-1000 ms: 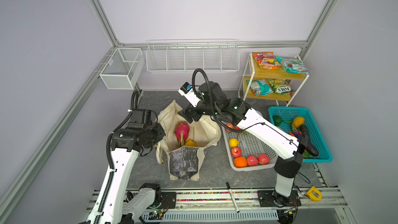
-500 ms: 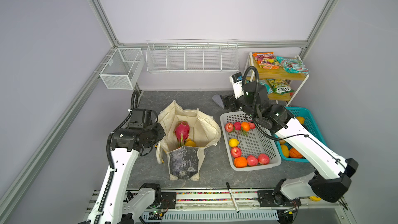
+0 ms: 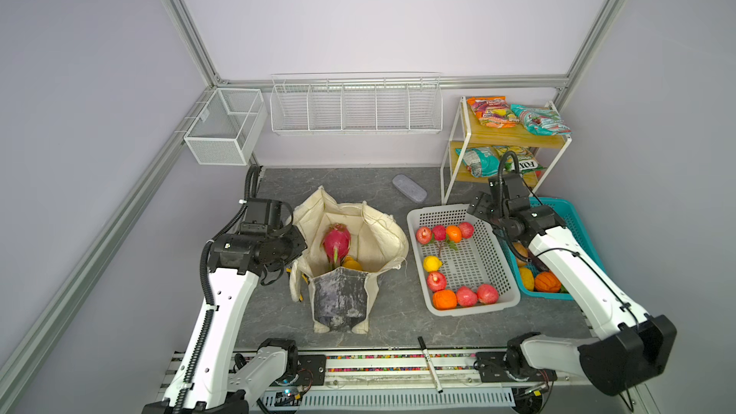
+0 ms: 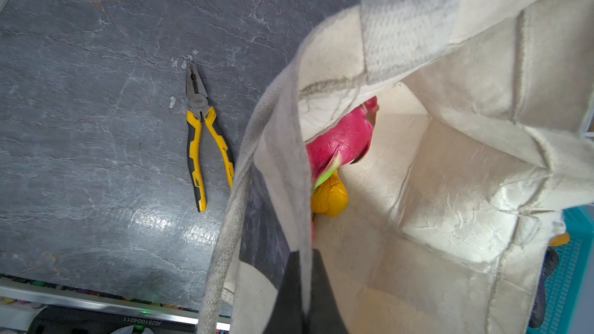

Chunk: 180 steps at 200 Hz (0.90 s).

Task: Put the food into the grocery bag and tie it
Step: 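Move the right gripper back over the white basket, then lower the right gripper onto the orange in the white basket and close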

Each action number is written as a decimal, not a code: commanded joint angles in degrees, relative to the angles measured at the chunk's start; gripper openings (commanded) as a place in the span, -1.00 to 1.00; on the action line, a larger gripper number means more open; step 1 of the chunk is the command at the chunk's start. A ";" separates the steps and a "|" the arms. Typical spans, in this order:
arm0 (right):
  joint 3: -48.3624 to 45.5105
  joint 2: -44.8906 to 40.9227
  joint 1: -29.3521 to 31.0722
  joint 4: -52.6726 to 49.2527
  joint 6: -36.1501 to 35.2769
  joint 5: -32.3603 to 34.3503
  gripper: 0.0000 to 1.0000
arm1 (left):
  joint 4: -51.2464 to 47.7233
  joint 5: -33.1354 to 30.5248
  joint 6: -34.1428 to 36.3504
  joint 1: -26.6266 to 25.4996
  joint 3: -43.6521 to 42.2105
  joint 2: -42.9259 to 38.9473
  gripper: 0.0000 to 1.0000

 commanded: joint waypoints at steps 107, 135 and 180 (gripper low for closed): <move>-2.13 12.84 -0.32 0.42 28.22 -15.17 0.96 | 0.64 0.25 0.39 -0.83 0.03 -1.30 -1.00; -1.48 15.76 1.62 0.70 31.08 -14.57 0.94 | 0.55 0.20 0.39 -0.83 -0.29 -1.65 -1.00; -0.86 20.70 2.02 2.26 33.73 -13.06 0.90 | 0.29 0.04 0.39 -0.83 -0.38 -2.30 -1.00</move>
